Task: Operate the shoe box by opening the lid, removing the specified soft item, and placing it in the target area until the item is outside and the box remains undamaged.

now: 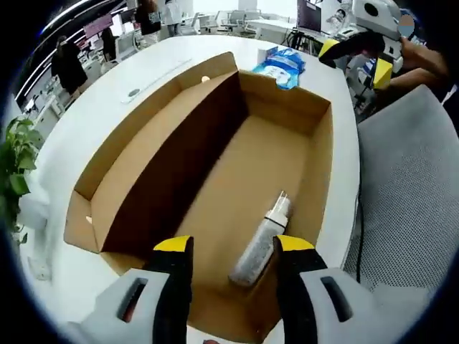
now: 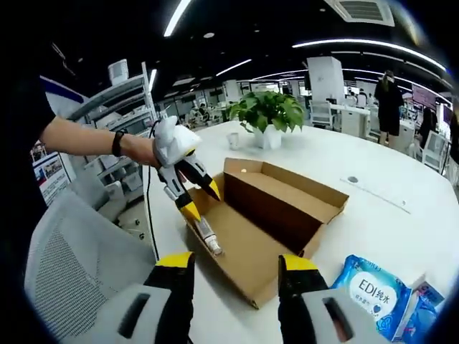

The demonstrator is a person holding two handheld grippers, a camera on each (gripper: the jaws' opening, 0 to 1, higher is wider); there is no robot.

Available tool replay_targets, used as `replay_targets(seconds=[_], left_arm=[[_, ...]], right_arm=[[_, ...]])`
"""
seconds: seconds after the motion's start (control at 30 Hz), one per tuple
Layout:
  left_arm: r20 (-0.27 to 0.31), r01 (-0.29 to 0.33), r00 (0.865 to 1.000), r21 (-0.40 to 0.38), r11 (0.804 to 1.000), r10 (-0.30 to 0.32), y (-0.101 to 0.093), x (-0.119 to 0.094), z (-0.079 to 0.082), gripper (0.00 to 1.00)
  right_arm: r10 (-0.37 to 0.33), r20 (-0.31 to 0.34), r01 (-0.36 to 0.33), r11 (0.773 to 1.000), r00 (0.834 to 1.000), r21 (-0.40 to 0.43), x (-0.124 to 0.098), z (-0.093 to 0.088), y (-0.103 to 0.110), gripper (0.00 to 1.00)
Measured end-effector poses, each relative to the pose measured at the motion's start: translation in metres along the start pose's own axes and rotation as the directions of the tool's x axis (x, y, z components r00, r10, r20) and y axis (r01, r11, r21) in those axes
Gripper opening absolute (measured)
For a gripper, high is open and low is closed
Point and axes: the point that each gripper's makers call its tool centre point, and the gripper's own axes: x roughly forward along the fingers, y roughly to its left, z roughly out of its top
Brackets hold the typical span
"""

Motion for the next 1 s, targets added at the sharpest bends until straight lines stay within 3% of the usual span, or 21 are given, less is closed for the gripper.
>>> replay_targets(seconds=[0.43,0.6,0.73,0.87,1.0], left_arm=[[-0.082,0.123,0.990,0.153,0.981,-0.111,-0.014,0.021,-0.002,0.45],[-0.111,0.138,0.987,0.181,0.974,-0.120,-0.016,0.029,-0.006,0.45],[-0.092,0.109,0.991,0.172,0.979,-0.095,-0.009,0.027,-0.002,0.49],[-0.083,0.092,0.993,0.171,0.981,-0.079,-0.004,0.026,-0.002,0.47],[-0.085,0.116,0.991,0.180,0.977,-0.102,-0.007,0.025,-0.004,0.47]], right_arm=[[-0.005,-0.009,0.006,1.000,1.000,0.028,0.001,-0.008,-0.002,0.44],[-0.008,-0.007,0.008,0.999,1.000,0.040,0.002,-0.010,-0.001,0.44],[-0.012,-0.008,0.012,0.999,1.000,0.046,0.002,-0.012,0.000,0.44],[-0.014,-0.013,0.014,0.998,1.000,0.056,0.001,-0.016,0.000,0.44],[-0.015,-0.009,0.015,0.998,1.000,0.064,0.000,-0.017,0.001,0.44]])
